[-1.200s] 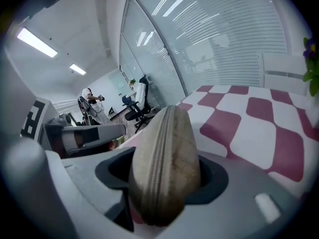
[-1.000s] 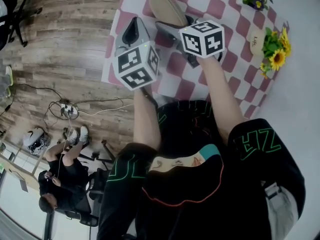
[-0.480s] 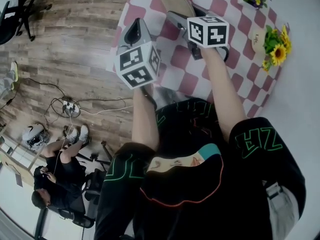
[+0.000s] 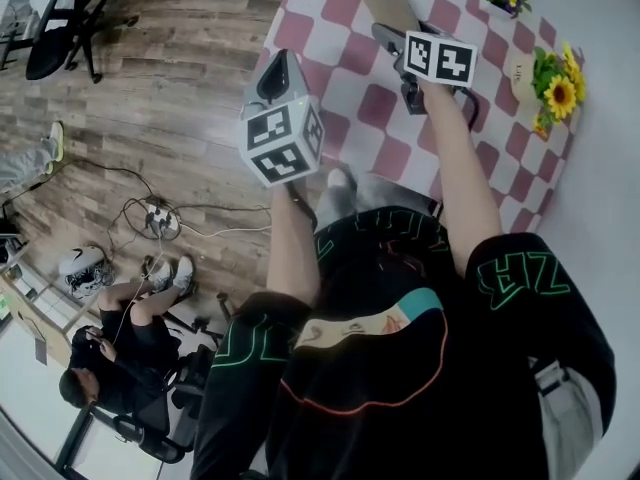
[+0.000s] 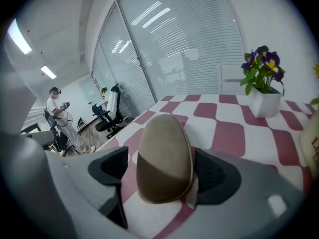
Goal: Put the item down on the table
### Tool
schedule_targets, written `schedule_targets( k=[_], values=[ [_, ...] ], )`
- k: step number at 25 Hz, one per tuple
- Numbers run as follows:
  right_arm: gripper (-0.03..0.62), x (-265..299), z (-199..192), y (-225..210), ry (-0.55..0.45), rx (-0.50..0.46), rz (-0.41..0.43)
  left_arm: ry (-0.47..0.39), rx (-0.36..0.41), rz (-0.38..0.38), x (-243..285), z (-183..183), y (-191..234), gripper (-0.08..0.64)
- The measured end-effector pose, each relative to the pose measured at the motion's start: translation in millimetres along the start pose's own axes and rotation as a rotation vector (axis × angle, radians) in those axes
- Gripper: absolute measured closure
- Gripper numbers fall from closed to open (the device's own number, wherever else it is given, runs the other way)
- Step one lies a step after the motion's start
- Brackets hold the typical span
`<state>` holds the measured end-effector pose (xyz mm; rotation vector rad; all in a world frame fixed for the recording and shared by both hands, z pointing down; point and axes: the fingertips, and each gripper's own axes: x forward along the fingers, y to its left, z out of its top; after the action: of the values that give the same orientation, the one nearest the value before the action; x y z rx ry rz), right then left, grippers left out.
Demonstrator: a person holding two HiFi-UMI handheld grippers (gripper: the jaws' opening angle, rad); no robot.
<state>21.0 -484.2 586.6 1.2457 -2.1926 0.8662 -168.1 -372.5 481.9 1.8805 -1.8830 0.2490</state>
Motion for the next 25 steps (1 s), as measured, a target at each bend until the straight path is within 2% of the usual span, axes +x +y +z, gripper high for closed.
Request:
schedule_targets(
  k=[5,11,14,18,20,23,25],
  values=[
    [0.181,-34,9,-10,-0.104,0.034,-0.039,-0.063,0.049,-0.029,-25,14,-8,0.551],
    [0.193,-99,16,17,-0.302,0.017,0.029,-0.141,0.079,-0.046,-54,23,-15,0.551],
    [0.270,-153,49,19,-0.451,0.008,0.023,-0.220,0.100,-0.073,-72,50,-36,0.551],
    [0.445,-212,90,54,-0.646,-0.053,0.041,-0.347,0.078,-0.132,-110,97,-47,0.551],
    [0.449,-237,102,69,-0.705,-0.069,0.044,-0.394,0.094,-0.139,-123,116,-50,0.551],
    [0.453,-262,109,85,-0.757,-0.111,0.025,-0.425,0.086,-0.146,-131,125,-52,0.551],
    [0.543,-274,110,95,-0.776,-0.154,0.008,-0.448,0.080,-0.128,-137,128,-49,0.551]
  ],
)
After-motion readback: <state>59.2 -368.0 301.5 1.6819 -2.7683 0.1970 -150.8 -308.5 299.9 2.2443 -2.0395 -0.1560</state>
